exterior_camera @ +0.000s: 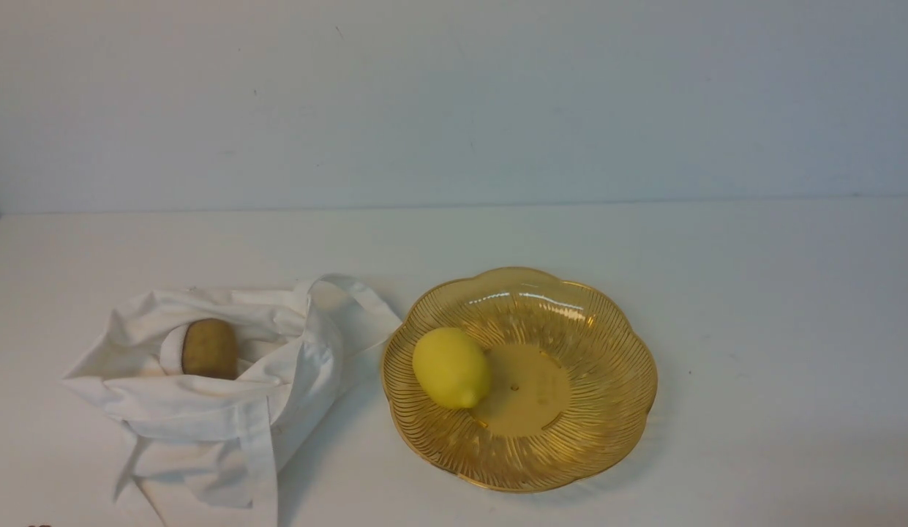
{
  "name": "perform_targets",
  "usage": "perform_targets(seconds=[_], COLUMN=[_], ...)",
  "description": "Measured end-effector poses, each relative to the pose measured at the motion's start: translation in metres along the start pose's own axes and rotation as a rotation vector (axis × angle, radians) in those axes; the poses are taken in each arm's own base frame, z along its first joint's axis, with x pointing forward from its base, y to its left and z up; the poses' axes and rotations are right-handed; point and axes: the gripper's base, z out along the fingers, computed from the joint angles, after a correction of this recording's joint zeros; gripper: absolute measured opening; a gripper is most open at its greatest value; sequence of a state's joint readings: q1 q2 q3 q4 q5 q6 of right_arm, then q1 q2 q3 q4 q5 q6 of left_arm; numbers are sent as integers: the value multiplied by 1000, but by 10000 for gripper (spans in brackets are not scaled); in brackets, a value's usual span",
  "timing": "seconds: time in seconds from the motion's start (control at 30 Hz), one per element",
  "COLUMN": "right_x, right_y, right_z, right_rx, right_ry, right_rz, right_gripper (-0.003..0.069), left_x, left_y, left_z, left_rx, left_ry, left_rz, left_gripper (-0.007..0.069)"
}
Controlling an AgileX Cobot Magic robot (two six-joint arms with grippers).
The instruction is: Take the fruit out of the cloth bag on the white table and place them on a plate.
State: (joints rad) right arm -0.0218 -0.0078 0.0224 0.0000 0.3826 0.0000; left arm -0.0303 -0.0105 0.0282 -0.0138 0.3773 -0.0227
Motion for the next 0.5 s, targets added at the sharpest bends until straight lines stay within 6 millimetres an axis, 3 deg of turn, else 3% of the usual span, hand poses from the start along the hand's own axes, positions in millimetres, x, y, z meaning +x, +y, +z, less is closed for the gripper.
perform_targets(seconds=[0.5], right_x=[0], right_y=[0], right_z=[0], right_rx=[-2], right_ry=[0], right_rz=[5], right_gripper=[36], left_x=[0], left_y=[0], left_z=[0], left_rx=[0], left_ry=[0], left_rz=[-1], left_gripper=[-8])
